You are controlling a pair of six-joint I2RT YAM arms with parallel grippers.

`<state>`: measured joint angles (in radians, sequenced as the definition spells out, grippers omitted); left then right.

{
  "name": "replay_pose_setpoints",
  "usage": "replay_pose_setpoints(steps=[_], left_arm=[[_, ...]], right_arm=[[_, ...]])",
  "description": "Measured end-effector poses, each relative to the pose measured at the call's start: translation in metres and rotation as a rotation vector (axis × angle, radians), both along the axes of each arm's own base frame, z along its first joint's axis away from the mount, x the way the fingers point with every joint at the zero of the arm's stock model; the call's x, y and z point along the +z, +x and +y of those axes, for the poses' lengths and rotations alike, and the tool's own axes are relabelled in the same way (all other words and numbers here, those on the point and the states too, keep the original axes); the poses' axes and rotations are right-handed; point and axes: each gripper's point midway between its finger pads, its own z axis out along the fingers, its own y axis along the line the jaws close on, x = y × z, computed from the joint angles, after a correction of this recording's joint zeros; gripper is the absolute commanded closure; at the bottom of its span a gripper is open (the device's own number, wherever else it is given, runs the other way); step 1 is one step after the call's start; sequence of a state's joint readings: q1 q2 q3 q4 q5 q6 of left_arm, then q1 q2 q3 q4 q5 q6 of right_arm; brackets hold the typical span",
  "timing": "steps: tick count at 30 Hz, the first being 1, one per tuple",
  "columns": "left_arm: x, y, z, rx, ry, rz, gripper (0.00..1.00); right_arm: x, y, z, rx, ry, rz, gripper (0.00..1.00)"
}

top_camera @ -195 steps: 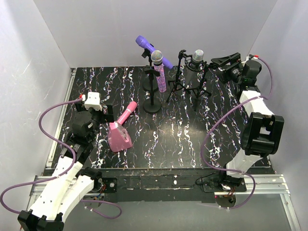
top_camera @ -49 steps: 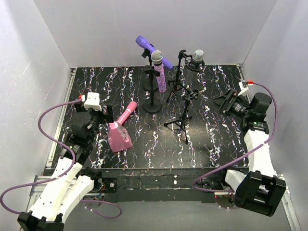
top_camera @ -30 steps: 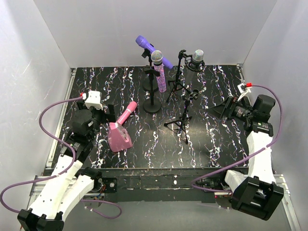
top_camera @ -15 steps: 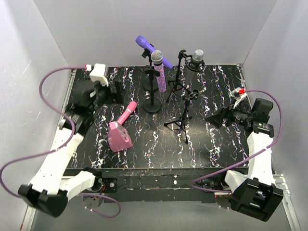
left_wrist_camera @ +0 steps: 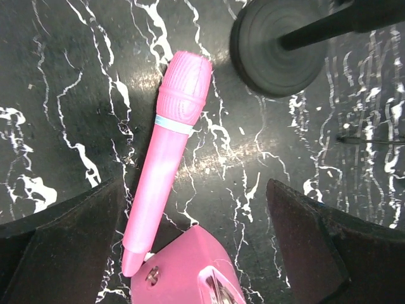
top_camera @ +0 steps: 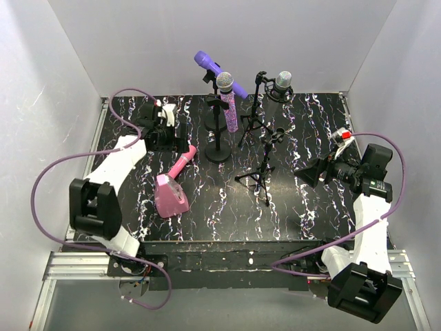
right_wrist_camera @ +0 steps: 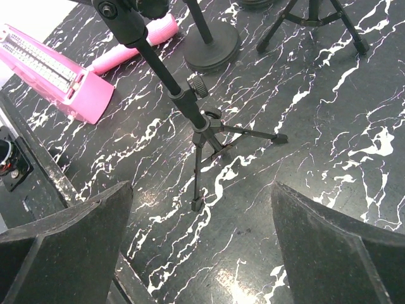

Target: Attach the microphones to the stand

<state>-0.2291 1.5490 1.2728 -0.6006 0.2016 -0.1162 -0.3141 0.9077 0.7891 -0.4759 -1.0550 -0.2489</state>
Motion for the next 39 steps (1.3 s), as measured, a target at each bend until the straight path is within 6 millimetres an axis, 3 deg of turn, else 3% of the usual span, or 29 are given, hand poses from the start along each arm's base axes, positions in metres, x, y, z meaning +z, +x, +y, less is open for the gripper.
replay_pose_setpoints(steps=[4,10,19,23,29,33,39], left_arm=[[-0.039,0.004,-0.001,-0.022,0.034,0.104,0.17],[-0.081,0.006,-0.003,-0.051,0.109,0.201,0.26],[-0.118,0.003,-0.009,-0.094,0.24,0.272,0.42],[-0.133,0.0,-0.005,-0.102,0.274,0.309,0.44],[-0.141,-0.002,0.001,-0.105,0.316,0.327,0.48],[-0.142,-0.002,0.004,-0.104,0.346,0.322,0.69],[-0.142,0.0,0.006,-0.106,0.361,0.316,0.89]], right_arm=[[-0.001,0.0,0.0,0.003,0.003,0.003,0.04],[-0.002,0.0,0.0,0.006,0.009,0.014,0.04],[-0.005,-0.001,-0.001,0.003,0.022,0.035,0.04],[-0.006,0.0,-0.002,0.001,0.026,0.04,0.04],[-0.005,0.0,-0.004,-0.005,0.028,0.039,0.04],[-0.005,0.0,-0.005,-0.009,0.029,0.039,0.04],[-0.005,0.001,-0.005,-0.009,0.028,0.036,0.04]])
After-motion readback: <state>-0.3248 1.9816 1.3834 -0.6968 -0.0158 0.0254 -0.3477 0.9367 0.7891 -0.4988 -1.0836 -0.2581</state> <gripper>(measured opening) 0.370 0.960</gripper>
